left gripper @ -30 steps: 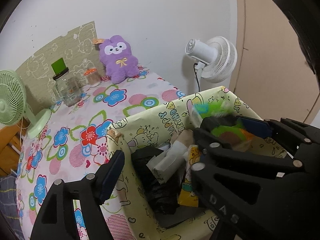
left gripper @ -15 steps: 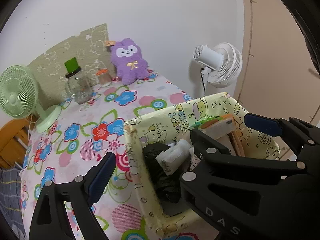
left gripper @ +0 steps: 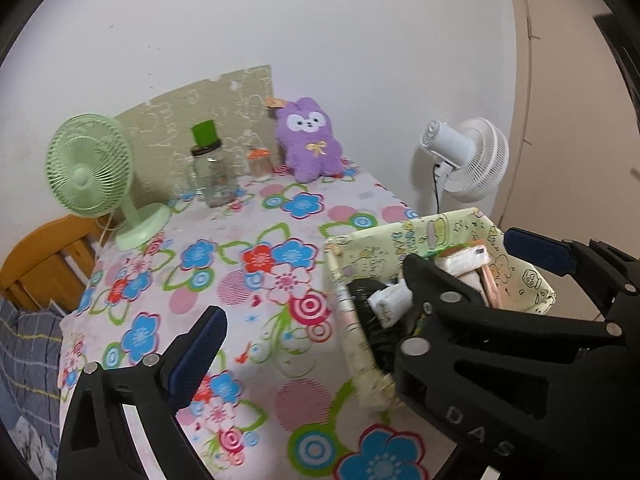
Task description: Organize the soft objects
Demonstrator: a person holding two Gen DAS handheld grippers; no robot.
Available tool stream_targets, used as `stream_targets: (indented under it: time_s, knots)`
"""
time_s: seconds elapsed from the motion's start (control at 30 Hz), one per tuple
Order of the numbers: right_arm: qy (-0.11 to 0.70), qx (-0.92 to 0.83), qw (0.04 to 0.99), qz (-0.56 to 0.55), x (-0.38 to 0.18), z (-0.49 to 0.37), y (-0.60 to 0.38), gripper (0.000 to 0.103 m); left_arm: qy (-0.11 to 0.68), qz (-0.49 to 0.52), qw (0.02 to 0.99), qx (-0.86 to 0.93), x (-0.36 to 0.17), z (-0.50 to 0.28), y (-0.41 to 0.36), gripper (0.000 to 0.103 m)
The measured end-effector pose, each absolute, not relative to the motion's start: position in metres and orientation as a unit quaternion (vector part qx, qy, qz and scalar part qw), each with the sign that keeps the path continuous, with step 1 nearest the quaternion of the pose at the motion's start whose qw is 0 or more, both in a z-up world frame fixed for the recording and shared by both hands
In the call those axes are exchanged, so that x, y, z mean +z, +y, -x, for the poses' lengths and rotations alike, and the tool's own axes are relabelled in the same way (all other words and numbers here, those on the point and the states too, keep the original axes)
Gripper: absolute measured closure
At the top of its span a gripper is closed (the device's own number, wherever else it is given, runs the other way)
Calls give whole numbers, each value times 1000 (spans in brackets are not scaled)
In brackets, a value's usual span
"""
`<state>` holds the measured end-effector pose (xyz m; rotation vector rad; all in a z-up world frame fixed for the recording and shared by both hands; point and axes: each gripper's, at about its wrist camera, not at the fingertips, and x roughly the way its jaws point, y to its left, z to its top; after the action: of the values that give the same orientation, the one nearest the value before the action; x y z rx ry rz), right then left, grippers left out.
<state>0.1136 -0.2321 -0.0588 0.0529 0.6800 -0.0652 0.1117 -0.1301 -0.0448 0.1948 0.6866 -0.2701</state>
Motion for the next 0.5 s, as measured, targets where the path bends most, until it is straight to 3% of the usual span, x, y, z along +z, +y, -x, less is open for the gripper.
stream_targets:
  time_s: [0.5]
  knots:
    - [298, -22, 954, -5, -36, -73, -182, 19, 303, -54, 949, -69, -26, -76, -50, 0]
